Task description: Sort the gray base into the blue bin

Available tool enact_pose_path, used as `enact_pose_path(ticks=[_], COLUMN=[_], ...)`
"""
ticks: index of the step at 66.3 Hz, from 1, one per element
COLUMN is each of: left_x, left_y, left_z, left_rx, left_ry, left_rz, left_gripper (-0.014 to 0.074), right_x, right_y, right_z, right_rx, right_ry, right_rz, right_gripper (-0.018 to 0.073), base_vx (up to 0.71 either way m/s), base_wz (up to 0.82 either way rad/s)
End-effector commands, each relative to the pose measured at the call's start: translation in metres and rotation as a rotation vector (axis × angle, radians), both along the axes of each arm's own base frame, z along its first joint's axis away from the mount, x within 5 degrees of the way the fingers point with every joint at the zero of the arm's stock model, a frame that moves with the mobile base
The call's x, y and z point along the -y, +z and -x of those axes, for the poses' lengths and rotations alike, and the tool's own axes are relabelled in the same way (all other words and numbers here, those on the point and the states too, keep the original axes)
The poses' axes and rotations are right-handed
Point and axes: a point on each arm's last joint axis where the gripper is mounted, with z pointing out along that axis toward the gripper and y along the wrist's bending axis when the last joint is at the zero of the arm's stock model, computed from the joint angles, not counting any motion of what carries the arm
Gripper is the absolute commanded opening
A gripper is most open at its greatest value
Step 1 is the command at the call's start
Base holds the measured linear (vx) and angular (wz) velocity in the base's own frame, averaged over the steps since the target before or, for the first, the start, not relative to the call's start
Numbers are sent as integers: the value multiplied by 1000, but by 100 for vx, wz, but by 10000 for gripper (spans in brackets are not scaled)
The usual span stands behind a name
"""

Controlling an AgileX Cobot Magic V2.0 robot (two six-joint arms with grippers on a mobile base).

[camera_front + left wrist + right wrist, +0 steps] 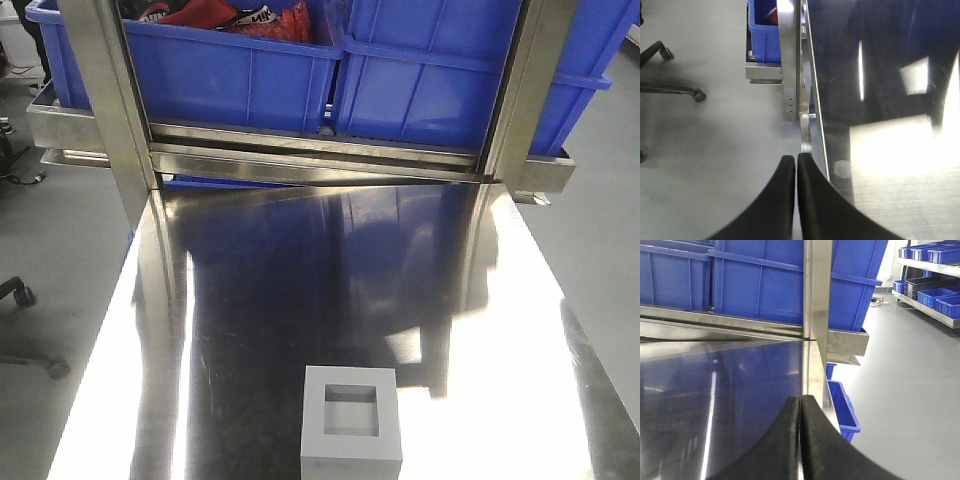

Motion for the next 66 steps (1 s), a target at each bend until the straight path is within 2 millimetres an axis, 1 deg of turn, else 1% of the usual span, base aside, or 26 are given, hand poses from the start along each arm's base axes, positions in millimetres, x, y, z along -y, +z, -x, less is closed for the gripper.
enact_pose_path(ticks=[1, 15, 27, 37, 54, 60, 66], left_x=[1, 1, 1, 1, 1, 3, 6], left_y=[12, 12, 12, 12, 12, 18, 32], left_z=[-6, -6, -5, -5, -5, -6, -9], left_rx=[68, 68, 63, 59, 57, 79, 128], left_ry=[6, 6, 6, 6, 7, 8, -21], left_rz=[19, 19, 18, 18, 20, 55, 84], left_gripper=[-2, 22, 80, 174, 404, 440, 440], right_x=[0, 0, 0, 0, 0, 0, 0], right_y=[3, 3, 3, 3, 3, 3, 3], right_z=[0, 0, 0, 0, 0, 0, 0], right_rx=[76, 76, 76, 76, 76, 76, 76], right_ry=[1, 1, 1, 1, 1, 1, 1], right_rz=[14, 14, 14, 14, 14, 14, 14], right_gripper=[-9, -9, -9, -9, -9, -9, -9], base_vx=[0, 0, 0, 0, 0, 0, 0], base_wz=[0, 0, 0, 0, 0, 0, 0])
